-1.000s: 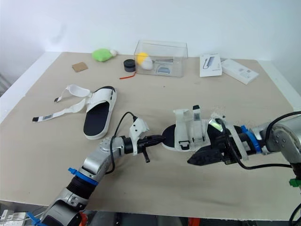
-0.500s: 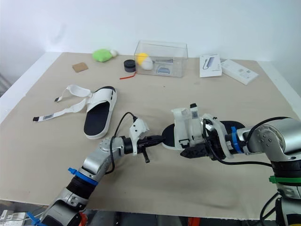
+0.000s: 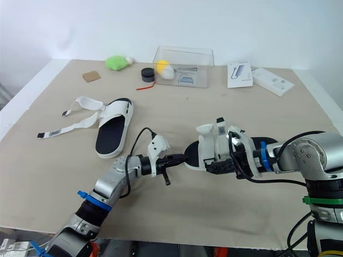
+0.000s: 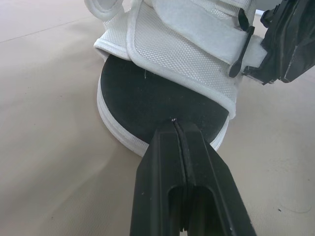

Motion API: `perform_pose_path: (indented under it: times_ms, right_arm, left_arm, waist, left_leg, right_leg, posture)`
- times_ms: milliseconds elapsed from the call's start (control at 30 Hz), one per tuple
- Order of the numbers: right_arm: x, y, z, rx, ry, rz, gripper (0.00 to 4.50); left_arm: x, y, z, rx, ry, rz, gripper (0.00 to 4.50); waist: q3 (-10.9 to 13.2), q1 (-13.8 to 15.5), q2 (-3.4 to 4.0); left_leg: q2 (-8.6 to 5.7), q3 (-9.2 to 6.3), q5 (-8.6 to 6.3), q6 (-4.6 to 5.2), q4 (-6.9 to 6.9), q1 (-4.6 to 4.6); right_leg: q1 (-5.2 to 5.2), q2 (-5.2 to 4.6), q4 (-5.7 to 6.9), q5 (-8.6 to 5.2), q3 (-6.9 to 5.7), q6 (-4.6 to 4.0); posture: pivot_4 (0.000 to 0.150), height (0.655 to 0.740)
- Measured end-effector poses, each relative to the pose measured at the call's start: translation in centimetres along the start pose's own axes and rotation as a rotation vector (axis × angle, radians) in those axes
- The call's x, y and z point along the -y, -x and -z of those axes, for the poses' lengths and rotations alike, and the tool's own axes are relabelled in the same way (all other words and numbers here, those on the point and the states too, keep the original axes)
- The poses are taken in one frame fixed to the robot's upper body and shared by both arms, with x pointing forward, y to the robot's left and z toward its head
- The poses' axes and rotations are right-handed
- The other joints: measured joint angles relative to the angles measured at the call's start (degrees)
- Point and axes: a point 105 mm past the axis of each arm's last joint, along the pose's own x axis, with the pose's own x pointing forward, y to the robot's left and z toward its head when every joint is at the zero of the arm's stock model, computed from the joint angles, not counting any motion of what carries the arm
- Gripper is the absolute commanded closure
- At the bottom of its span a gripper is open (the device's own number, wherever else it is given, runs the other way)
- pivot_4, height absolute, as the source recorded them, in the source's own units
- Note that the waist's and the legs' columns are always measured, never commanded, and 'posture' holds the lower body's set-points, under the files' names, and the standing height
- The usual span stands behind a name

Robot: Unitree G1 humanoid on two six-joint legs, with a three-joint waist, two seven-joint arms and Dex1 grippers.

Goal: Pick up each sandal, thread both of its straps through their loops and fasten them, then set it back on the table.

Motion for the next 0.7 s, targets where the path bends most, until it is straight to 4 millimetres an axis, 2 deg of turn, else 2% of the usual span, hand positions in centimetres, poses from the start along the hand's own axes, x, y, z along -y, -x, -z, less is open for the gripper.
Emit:
perform_pose_path:
  times_ms: [100,300,433,467,600,633,667,700]
  right_arm:
    - [-0.3,0.1,0.9,-0.027,-0.001,-0.014,4.40]
    - [-1.2,0.0,4.2,-0.129,0.006,-0.057,4.40]
    - [-1.2,0.3,5.1,-0.149,0.043,-0.049,4.40]
    - [-1.1,0.4,5.3,-0.159,0.056,-0.041,3.72]
    - [-0.7,0.6,5.9,-0.181,0.099,-0.014,2.75]
    - [-0.6,0.7,6.0,-0.183,0.109,-0.005,2.33]
    - [0.2,1.0,6.3,-0.186,0.192,0.035,1.84]
    - [0.5,1.3,6.4,-0.187,0.238,0.054,1.68]
  left_arm:
    - [0.0,0.0,0.0,0.001,-0.001,0.001,4.50]
    - [0.0,0.0,0.0,0.001,-0.001,-0.001,4.50]
    - [0.0,-0.1,0.0,0.001,0.000,0.000,4.50]
    - [0.1,-0.1,0.0,0.000,0.000,0.001,4.50]
    - [0.1,-0.1,0.0,0.001,-0.001,0.002,4.50]
    - [0.1,-0.1,0.0,0.001,-0.001,0.002,4.50]
    - [0.1,-0.1,0.0,0.001,0.000,0.003,4.50]
    - [0.1,-0.1,0.1,0.000,0.001,0.003,4.50]
  waist:
    - [0.00,0.01,0.00]
    - [0.00,-0.01,-0.01]
    - [-0.01,0.01,0.00]
    - [-0.02,0.08,0.00]
    - [-0.03,0.02,-0.02]
    - [-0.03,0.01,-0.02]
    - [-0.03,0.13,-0.01]
    - [-0.03,0.16,-0.01]
  left_leg:
    - [-0.01,0.00,0.00,0.00,-0.02,0.00]
    - [-0.01,0.00,0.00,0.00,0.01,0.00]
    - [-0.01,0.00,0.00,0.00,0.05,0.01]
    - [-0.01,0.00,0.00,0.00,0.05,0.00]
    - [-0.01,0.01,-0.01,-0.01,0.05,0.00]
    - [-0.02,0.01,-0.01,-0.01,0.05,0.00]
    - [-0.02,0.01,-0.01,-0.01,0.05,0.00]
    - [-0.02,0.01,-0.01,-0.02,0.05,0.00]
  right_leg:
    - [0.00,-0.02,0.00,-0.02,0.00,0.01]
    - [0.02,-0.01,0.00,-0.02,0.01,0.01]
    - [0.01,-0.02,0.00,-0.01,0.01,0.00]
    - [0.02,-0.03,0.00,-0.03,0.00,0.01]
    - [0.02,-0.03,-0.01,-0.04,0.00,0.00]
    - [0.02,-0.04,-0.01,-0.04,0.00,0.00]
    - [0.01,-0.05,-0.01,-0.04,-0.01,0.00]
    - [0.01,-0.05,-0.01,-0.04,-0.01,0.00]
  posture:
    - [0.150,0.7400]
    - [0.150,0.7400]
    - [0.150,0.7400]
    - [0.150,0.7400]
    - [0.150,0.7400]
    - [0.150,0.7400]
    - [0.150,0.7400]
    - [0.150,0.7400]
